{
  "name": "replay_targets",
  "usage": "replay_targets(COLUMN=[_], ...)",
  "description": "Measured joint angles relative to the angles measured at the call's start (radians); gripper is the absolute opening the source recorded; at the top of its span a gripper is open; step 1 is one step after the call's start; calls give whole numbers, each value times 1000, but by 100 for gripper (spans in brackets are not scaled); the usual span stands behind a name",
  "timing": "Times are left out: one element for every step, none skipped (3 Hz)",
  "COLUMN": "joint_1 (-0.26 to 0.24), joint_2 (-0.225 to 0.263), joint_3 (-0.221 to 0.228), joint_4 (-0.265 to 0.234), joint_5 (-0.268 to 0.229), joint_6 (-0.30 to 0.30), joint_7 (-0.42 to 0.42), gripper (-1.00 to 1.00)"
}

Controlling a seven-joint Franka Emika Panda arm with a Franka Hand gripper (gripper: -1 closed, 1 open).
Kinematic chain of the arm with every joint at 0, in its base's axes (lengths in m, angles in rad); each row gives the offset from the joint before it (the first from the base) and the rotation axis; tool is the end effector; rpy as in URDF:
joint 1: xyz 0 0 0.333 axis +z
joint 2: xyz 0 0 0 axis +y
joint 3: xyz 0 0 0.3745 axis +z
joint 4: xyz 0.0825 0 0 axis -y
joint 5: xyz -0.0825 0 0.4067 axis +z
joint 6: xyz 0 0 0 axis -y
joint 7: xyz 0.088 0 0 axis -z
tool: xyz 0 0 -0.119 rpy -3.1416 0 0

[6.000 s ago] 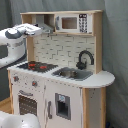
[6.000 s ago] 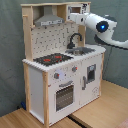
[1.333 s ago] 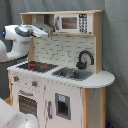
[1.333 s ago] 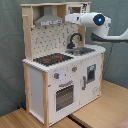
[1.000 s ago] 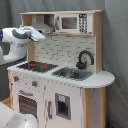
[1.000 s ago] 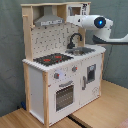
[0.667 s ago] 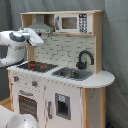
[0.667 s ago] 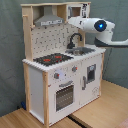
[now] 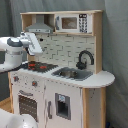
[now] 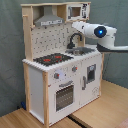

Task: Play with the kitchen

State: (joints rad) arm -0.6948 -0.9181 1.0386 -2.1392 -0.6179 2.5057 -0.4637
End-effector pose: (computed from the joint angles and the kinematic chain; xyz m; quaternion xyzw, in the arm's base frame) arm 0.3799 0.3503 0.6610 0.5788 0.4674 0.2503 0.6196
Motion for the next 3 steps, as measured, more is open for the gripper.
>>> replay_targets(joint_1=[12, 14, 13], joint_2=[-12, -12, -7], joint_3=[2, 5, 10], joint_4=[-35, -59, -78], joint_5=[2, 5, 18], joint_6=[-40, -81, -124], joint_7=[101, 198, 287], gripper=[100, 100, 100])
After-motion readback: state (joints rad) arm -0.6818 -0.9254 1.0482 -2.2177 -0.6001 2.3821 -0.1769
